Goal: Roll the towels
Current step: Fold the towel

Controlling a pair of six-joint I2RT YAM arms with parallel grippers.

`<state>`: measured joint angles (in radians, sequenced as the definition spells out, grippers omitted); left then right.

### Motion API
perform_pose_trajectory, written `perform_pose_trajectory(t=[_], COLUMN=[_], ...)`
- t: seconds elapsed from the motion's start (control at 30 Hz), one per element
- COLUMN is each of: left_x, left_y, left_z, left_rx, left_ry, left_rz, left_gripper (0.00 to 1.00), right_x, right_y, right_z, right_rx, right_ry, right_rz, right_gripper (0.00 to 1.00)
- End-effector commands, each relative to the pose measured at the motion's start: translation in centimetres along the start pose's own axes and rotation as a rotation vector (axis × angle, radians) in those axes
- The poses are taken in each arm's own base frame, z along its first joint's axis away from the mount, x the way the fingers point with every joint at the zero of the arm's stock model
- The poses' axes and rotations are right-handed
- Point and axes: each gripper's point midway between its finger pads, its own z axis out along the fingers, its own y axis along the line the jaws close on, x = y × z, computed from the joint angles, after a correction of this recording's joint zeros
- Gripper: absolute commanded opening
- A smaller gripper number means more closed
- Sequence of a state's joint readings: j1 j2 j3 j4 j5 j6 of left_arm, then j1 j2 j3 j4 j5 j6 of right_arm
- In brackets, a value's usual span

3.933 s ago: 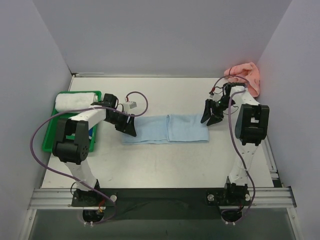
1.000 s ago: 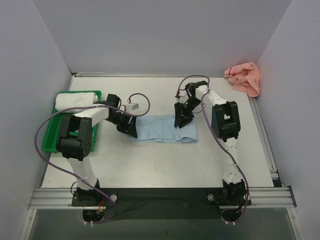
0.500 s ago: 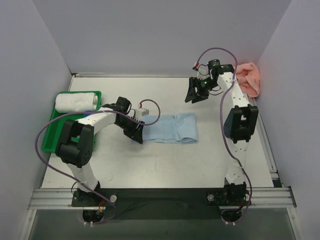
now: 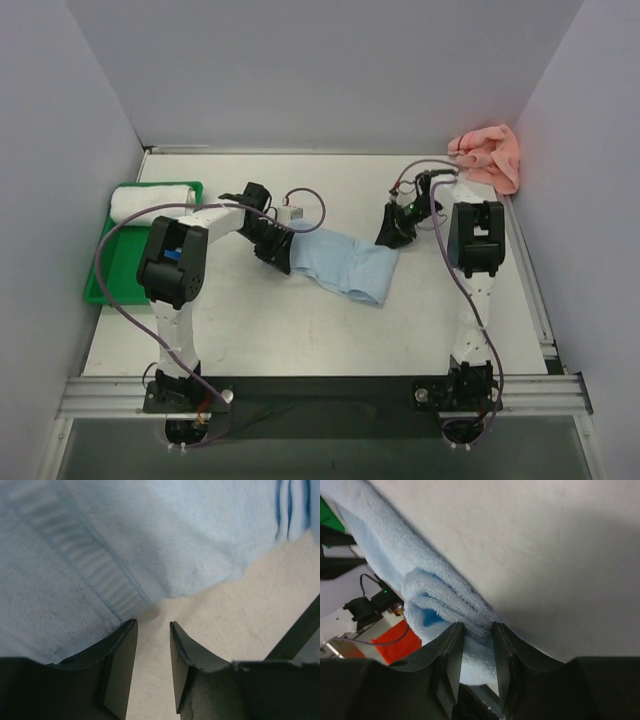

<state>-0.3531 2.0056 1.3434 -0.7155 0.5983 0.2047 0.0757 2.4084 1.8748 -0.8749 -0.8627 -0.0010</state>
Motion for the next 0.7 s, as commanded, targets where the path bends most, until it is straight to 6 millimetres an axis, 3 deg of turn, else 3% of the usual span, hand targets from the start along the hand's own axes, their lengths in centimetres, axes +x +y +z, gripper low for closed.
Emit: perform_pose_trajectory(t=[0.0,0.03,0.07,0.1,0.13,0.17,0.2,0.3,0.33,0.37,0.4,0.43,0.47,0.57,0.63,0.67], left_x=[-5.1,-6.1,-9.9,-11.9,-12.6,-13.4,-16.6,-17.5,-17.9,-17.8,-16.2,-16.3,-15.8,-12.0,-10.4,-8.0], left_y=[6.8,8.3,8.6,9.0,10.1,10.0,9.4,7.4,5.9,4.9,4.5,2.8,1.7,-1.7,-4.1,-4.9], left_z=[-0.6,0.2,-1.1,-1.5,-0.4,-0.7,-2.6,-4.6,-6.6,-7.5,-7.1,-9.5,-10.1,-10.9,-12.3,-10.8], left_rx=[-0.159,-0.154,-0.163,-0.17,-0.161,-0.143,-0.145,-0.096,-0.092,-0.078,-0.063,-0.071,-0.046,0.033,0.072,0.152], left_ry=[-0.099,-0.105,-0.178,-0.209,-0.204,-0.204,-0.271,-0.302,-0.333,-0.346,-0.318,-0.358,-0.37,-0.378,-0.417,-0.39], left_rz=[0.048,0.034,0.072,0.089,0.084,0.082,0.132,0.171,0.203,0.227,0.228,0.267,0.281,0.311,0.322,0.283], left_gripper=[0.43,0.43,0.44,0.45,0.49,0.52,0.54,0.6,0.62,0.62,0.63,0.63,0.63,0.63,0.62,0.62], right_x=[5.7,7.2,8.3,10.4,11.4,11.9,12.5,12.5,11.9,11.3,10.8,9.9,9.6,7.7,7.4,6.9], right_y=[2.1,4.1,5.1,5.7,7.0,8.0,8.1,6.8,6.8,6.2,5.7,6.3,6.8,9.7,11.4,12.1], right_z=[-0.1,0.2,0.6,1.5,1.7,1.5,1.3,-0.9,-2.1,-3.1,-3.6,-4.5,-4.8,-5.6,-4.5,-4.3], right_rx=[-0.071,-0.125,-0.169,-0.203,-0.23,-0.28,-0.279,-0.208,-0.197,-0.183,-0.144,-0.128,-0.12,-0.129,-0.105,-0.094], right_ry=[0.102,0.128,0.154,0.211,0.234,0.242,0.244,0.176,0.132,0.092,0.066,0.023,0.006,-0.07,-0.065,-0.076], right_rz=[0.071,0.064,0.077,0.117,0.108,0.115,0.114,0.057,0.031,0.015,-0.014,-0.064,-0.093,-0.172,-0.234,-0.272], right_gripper=[0.33,0.35,0.38,0.43,0.45,0.46,0.47,0.47,0.47,0.47,0.45,0.45,0.44,0.42,0.41,0.41])
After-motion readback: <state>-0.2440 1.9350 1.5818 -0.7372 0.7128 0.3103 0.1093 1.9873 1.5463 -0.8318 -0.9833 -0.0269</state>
